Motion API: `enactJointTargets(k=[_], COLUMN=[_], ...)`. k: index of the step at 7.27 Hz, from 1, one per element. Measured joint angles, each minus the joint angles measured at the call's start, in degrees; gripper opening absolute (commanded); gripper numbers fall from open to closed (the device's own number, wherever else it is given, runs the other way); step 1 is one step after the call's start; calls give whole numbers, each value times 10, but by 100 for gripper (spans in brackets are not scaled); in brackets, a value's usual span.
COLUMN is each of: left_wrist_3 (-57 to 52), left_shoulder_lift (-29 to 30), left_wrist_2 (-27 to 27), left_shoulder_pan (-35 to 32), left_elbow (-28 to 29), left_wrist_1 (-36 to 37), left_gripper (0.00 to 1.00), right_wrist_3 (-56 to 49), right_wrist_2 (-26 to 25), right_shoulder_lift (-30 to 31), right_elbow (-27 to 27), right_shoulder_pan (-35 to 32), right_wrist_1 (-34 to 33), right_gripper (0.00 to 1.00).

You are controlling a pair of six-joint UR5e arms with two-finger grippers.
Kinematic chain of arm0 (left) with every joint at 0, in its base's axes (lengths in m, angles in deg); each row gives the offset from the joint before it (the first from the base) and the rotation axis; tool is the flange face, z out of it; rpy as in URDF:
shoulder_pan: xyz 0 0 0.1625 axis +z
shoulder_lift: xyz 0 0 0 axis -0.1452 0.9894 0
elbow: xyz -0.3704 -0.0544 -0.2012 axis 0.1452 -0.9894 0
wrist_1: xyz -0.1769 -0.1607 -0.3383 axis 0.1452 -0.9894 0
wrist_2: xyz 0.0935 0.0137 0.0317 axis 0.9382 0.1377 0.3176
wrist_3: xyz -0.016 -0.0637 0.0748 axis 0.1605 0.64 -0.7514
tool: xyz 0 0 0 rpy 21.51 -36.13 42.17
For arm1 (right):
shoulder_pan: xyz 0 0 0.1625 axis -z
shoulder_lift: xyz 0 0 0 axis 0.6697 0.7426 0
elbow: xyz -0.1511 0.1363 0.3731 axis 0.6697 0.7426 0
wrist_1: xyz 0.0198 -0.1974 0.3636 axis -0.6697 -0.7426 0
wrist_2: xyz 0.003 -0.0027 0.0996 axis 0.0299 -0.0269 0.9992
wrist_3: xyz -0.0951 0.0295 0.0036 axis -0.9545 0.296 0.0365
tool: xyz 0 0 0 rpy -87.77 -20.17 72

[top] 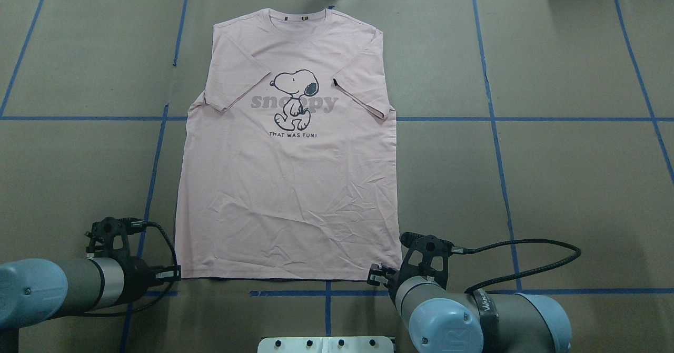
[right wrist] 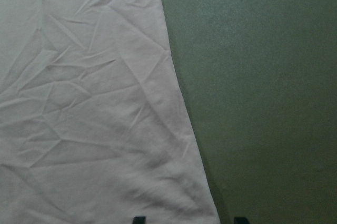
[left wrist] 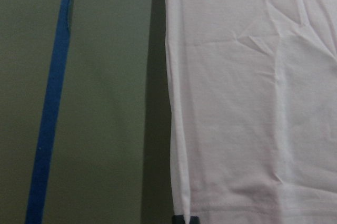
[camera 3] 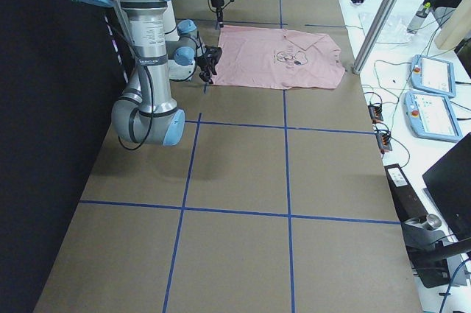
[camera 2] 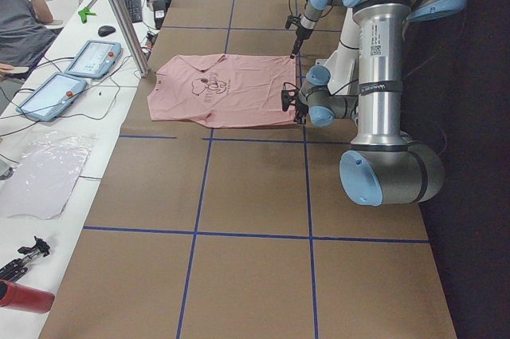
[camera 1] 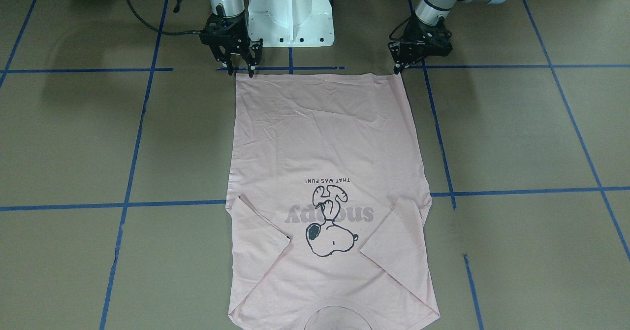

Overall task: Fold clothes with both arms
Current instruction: 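Lower both grippers and grasp the hem corners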

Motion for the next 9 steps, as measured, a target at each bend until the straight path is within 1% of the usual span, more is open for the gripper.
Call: enactJointTargets(k=[5,6,7,9], left_wrist_3=[0,0,0,0], left_shoulder_lift=[1,1,1,1], left_wrist_2=[0,0,0,0], left_shoulder_pan=[0,0,0,0], left_elbow=[0,0,0,0], left_wrist_1=[0,0,0,0], left_gripper=[0,0,0,0], right_wrist_3=[-3,-3,-3,0], right_wrist_2=[-4,-4,-3,-3], right_shoulder_lift=[-10,-10,-11,-14], right_elbow=[19,22,24,24], right_shoulder_pan=[-4,-4,-4,-5], right_wrist_1=[2,2,2,3], right_gripper=[61,24,0,0])
